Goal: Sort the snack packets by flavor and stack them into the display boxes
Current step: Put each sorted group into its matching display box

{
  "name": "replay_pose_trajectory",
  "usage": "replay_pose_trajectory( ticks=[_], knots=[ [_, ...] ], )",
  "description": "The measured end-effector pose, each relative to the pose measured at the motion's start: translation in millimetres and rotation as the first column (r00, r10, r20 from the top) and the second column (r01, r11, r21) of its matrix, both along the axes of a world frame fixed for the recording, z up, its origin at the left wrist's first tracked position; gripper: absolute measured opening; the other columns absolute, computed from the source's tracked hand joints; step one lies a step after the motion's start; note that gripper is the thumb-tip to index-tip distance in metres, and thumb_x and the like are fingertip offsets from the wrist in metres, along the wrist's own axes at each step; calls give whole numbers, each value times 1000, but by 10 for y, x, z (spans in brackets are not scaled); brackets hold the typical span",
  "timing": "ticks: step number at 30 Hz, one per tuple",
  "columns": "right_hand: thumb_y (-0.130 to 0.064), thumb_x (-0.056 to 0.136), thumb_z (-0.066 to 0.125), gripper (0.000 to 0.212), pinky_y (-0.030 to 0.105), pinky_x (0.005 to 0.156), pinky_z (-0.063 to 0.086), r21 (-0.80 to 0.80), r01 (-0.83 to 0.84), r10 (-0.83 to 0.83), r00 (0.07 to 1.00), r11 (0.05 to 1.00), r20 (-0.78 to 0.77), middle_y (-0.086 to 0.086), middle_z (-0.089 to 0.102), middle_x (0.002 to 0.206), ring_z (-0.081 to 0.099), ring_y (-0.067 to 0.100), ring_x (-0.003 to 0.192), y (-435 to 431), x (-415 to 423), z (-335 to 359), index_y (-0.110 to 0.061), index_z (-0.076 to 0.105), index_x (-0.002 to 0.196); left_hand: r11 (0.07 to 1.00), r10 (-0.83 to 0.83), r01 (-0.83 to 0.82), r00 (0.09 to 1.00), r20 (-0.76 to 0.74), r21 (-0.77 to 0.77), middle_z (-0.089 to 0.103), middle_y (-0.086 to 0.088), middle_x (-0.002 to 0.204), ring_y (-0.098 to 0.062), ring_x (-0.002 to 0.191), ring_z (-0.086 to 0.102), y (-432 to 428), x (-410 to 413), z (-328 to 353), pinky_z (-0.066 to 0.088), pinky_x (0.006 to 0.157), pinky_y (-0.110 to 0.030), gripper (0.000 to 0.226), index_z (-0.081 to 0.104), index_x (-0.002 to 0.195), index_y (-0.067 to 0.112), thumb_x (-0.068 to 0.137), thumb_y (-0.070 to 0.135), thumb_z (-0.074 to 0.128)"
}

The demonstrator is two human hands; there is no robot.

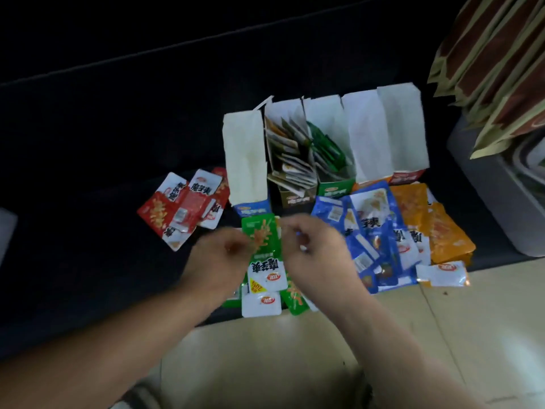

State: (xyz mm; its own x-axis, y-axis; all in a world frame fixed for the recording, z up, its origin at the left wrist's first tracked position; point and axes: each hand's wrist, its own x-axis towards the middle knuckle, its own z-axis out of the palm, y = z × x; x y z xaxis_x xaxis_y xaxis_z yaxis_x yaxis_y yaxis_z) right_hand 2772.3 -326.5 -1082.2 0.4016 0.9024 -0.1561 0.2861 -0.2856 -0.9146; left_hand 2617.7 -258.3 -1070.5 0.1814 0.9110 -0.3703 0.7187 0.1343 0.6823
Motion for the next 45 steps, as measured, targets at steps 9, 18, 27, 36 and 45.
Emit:
replay_pose_trajectory(
  ticks=[9, 18, 27, 36, 45],
  knots=[
    [-43, 103, 48, 44, 45, 103, 51, -339, -298, 428, 798, 892, 425, -1, 38, 160, 29, 23, 151, -144, -322, -678, -29, 51, 145, 967, 123, -151, 983, -139, -207, 68, 4, 108, -17, 90, 73, -81, -360, -772, 63, 79, -43, 60, 63, 105, 45, 53, 72, 75],
    [-21, 101, 45, 60, 41, 118, 37, -417, -330, 470, 831, 847, 296, 9, 41, 161, 25, 25, 156, 37, -224, -550, -18, 34, 159, 903, 337, -339, 940, -54, -266, 74, 4, 94, -16, 82, 74, -59, -183, -693, 64, 75, -43, 57, 60, 107, 27, 62, 34, 94],
    [-34, 100, 52, 53, 39, 106, 43, -546, -333, 595, 686, 769, 419, 9, 45, 143, 51, 33, 127, 189, -276, -567, -15, 45, 149, 941, 160, -144, 987, 26, -305, 75, 5, 84, -17, 81, 71, -120, -87, -598, 58, 74, -37, 7, 73, 91, 25, 88, 26, 67],
    [-9, 99, 54, 59, 34, 115, 40, -359, -330, 432, 866, 873, 254, 7, 45, 156, 43, 24, 143, 81, -66, -588, -8, 41, 157, 874, 278, -118, 917, 286, -470, 76, 3, 101, -22, 95, 75, -214, 74, -504, 65, 81, -45, 11, 71, 101, 39, 100, 33, 62],
    [-9, 93, 67, 46, 32, 88, 57, -188, -214, 225, 974, 959, 38, 1, 63, 119, 63, 17, 106, -11, -53, -485, -17, 63, 139, 915, 181, -65, 948, 260, -399, 79, 6, 96, -14, 89, 76, -205, -34, -408, 63, 87, -44, 22, 72, 108, 30, 93, 13, 71]
  ],
)
